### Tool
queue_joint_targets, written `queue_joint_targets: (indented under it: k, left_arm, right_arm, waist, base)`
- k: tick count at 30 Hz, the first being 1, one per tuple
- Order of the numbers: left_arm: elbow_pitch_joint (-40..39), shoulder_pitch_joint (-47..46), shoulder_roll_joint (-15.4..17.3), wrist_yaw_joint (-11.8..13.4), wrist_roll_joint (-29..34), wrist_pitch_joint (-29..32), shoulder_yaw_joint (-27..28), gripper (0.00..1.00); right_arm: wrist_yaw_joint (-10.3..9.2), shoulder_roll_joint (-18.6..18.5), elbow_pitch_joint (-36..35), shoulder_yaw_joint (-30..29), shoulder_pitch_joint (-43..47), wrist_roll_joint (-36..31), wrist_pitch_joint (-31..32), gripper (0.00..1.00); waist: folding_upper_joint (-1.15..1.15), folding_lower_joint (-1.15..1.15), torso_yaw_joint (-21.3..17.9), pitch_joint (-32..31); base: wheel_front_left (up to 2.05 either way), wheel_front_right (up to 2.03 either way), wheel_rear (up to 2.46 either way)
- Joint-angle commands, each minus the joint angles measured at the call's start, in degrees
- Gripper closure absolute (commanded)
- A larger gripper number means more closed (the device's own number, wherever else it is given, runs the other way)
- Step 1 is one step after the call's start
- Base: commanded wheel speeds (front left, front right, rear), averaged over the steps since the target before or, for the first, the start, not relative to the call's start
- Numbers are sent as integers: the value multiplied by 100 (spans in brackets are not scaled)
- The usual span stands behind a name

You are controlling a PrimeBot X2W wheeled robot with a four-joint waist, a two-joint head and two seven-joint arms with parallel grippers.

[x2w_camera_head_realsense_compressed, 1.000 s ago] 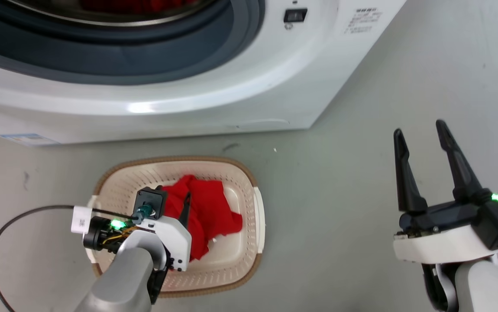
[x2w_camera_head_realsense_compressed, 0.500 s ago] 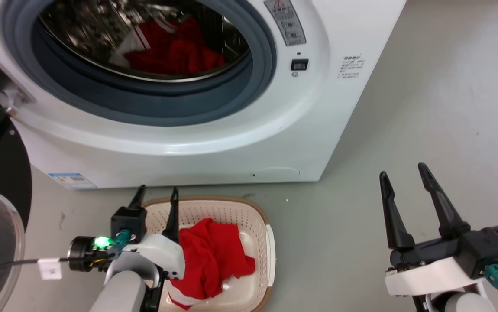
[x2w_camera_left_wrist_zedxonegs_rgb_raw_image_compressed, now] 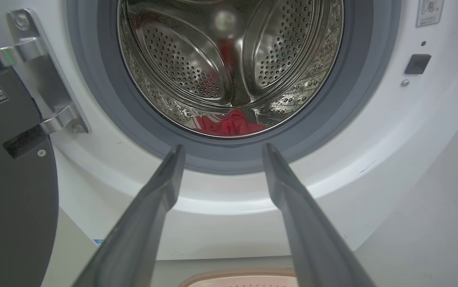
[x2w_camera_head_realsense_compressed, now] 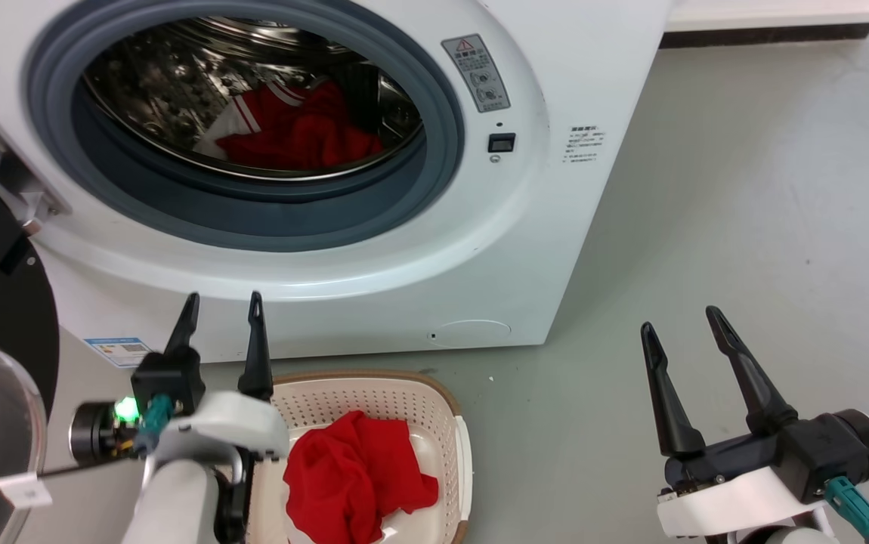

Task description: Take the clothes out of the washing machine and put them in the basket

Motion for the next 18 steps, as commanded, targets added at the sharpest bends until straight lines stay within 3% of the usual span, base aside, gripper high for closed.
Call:
queue_joint_targets:
  k: [1,8,18]
  left_arm:
    - [54,-147,-10,-41,44,-15,31,0]
    - [768,-1176,209,-294,277,-14,112,0]
    - [2141,-3347,732,-541,409,-10,163,0]
  right_arm:
    - [-5,8,-21,14,-25,21,-14,0]
    - [-6,9,-127,61,-256,68,-14,0]
    - [-5,10,-283,71,-842,258,-14,0]
  waist:
    - [0,1,-44,44]
    - [0,1,-249,488]
    - [0,1,-681,1503]
  base:
    - [0,0,0]
    - [0,0,0]
    - [0,0,0]
